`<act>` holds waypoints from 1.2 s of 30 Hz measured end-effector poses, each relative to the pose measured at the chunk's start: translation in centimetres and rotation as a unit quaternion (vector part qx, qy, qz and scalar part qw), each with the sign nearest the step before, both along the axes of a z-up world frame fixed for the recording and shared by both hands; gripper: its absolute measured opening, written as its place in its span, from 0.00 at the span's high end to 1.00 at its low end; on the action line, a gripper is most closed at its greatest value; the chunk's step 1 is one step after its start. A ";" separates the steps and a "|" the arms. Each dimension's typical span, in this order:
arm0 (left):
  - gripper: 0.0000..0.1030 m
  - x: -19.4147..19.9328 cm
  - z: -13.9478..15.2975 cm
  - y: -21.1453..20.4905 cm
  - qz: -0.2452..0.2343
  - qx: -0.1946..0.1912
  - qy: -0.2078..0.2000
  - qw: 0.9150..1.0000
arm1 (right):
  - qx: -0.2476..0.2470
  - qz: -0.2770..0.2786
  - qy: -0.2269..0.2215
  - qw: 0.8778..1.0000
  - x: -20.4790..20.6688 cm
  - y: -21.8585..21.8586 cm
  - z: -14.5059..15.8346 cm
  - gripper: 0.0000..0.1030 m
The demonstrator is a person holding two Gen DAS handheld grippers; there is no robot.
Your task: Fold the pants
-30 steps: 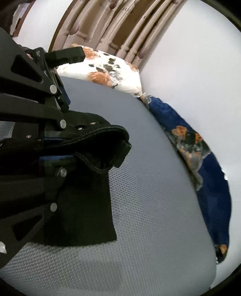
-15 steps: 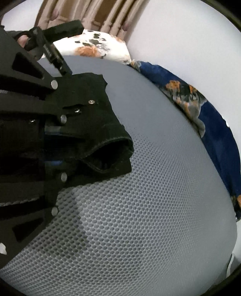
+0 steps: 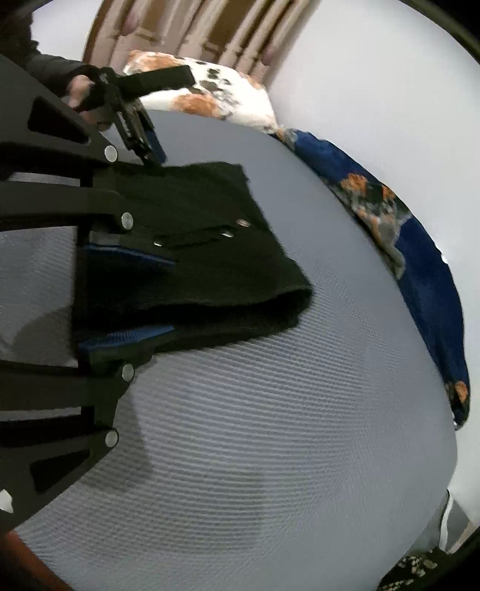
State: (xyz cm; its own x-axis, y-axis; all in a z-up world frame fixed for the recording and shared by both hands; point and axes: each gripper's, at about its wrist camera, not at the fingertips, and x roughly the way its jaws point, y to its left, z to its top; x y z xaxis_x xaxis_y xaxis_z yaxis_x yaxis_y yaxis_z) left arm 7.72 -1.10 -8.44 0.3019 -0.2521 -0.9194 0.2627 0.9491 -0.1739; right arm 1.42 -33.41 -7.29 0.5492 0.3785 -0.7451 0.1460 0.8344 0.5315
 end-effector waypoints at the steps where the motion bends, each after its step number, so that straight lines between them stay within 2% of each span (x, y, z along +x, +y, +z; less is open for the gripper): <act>1: 0.35 -0.4 0.0 0.1 -0.003 -0.001 0.001 1.000 | -0.017 0.001 0.000 1.000 -0.3 0.4 0.1 0.80; 3: 0.35 -1.0 -0.1 0.2 -0.007 -0.002 0.002 1.000 | -0.037 0.000 0.000 0.999 -0.5 0.7 0.2 0.88; 6: 0.35 -1.7 -0.1 0.4 -0.008 -0.004 0.003 1.000 | -0.036 -0.010 0.003 0.999 -1.1 0.8 0.6 0.92; 12: 0.35 -3.0 -0.6 0.9 -0.008 -0.010 0.018 1.000 | -0.050 -0.017 0.005 0.999 -2.6 1.1 0.4 0.93; 16: 0.34 -3.3 -0.8 0.8 -0.012 -0.009 0.015 1.000 | -0.023 -0.034 0.029 0.999 -2.0 -0.1 -1.7 0.93; 23: 0.33 -2.7 -1.2 -0.9 -0.011 -0.005 0.011 1.000 | -0.030 -0.026 0.036 0.999 -1.6 0.0 -1.9 0.92; 29: 0.33 -2.6 -1.3 -1.9 -0.011 -0.002 0.007 1.000 | -0.029 -0.020 0.033 0.999 -0.8 0.0 -1.2 0.86; 32: 0.33 -2.5 -1.1 -1.9 -0.012 -0.001 0.005 1.000 | -0.045 -0.023 0.038 0.998 -0.1 -0.2 -0.9 0.70; 34: 0.33 -2.5 -0.8 -1.7 -0.011 0.000 0.001 1.000 | -0.052 -0.023 0.035 0.998 0.1 -0.3 -0.8 0.52; 36: 0.33 -2.2 -0.6 -1.4 -0.010 -0.003 0.002 1.000 | -0.056 -0.017 0.031 0.998 0.5 -0.4 -0.7 0.50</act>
